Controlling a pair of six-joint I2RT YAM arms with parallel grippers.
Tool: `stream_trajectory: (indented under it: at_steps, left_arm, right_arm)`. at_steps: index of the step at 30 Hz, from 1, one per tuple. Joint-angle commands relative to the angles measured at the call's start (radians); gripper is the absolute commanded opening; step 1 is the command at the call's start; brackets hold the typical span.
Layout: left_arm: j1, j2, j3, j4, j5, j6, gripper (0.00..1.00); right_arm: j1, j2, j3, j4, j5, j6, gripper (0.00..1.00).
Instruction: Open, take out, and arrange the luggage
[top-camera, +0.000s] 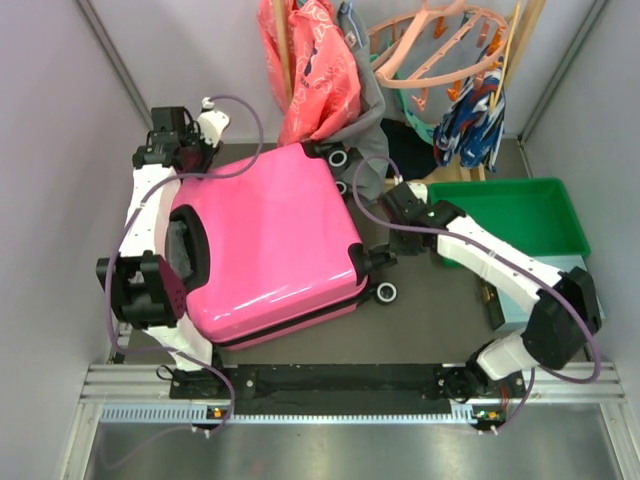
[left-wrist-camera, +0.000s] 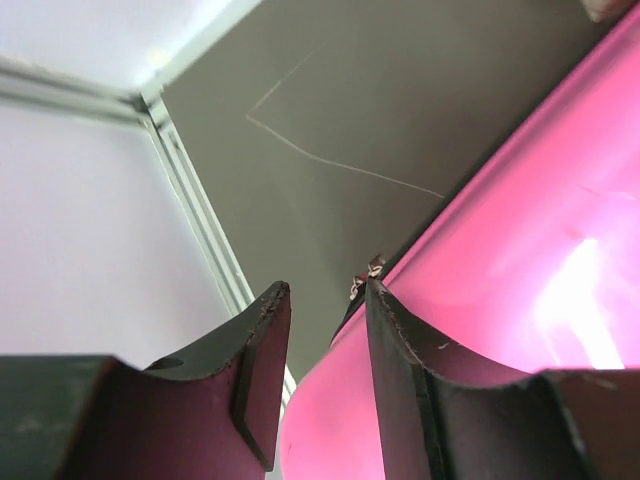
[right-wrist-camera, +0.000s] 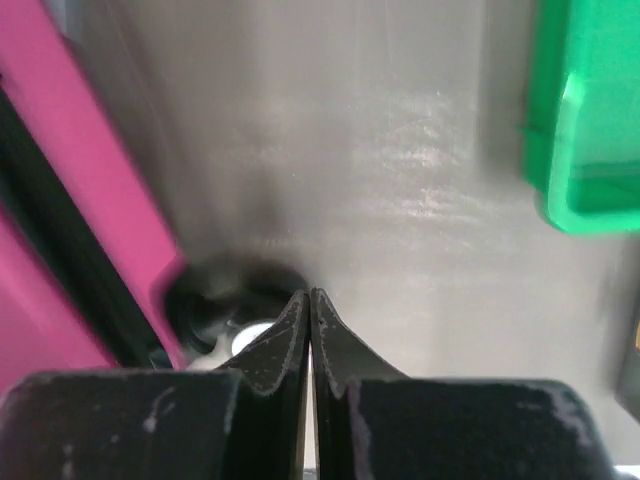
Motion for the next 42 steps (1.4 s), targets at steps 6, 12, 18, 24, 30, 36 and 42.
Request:
stream_trajectory:
  at_steps: [6, 12, 18, 24, 30, 36, 42]
  left_arm:
    - [-0.055, -0.08, -0.183, -0.455, 0.107, 0.02, 0.43]
    - [-0.037, -0.106, -0.134, -0.352, -0.08, -0.107, 0.47]
    - [-0.037, -0.116, -0.057, -0.312, -0.114, -0.123, 0.51]
    - [-0.032, -0.091, 0.023, -0.328, -0.114, -0.129, 0.56]
    - [-0.023, -0.103, 0.069, -0.326, -0.163, -0.11, 0.58]
    - [-0.005, -0.131, 0.07, -0.312, -0.18, -0.08, 0.61]
    - [0.015, -0.137, 0.083, -0.311, -0.197, -0.063, 0.63]
  right_arm:
    - [-0.008, 0.077, 0.172, 0.299, -0.079, 0.001, 0.0]
    - [-0.026, -0.07, 0.079, 0.357, -0.027, -0.19, 0.06]
    - [-0.091, -0.28, 0.014, 0.394, -0.222, -0.528, 0.74]
    - [-0.091, -0.457, -0.134, 0.503, -0.43, -0.821, 0.99]
    - [-0.09, -0.477, -0.19, 0.436, -0.567, -1.085, 0.95]
    - [-0.075, -0.543, -0.32, 0.484, -0.733, -1.33, 0.91]
    - [-0.028, -0.5, -0.283, 0.359, -0.751, -1.432, 0.91]
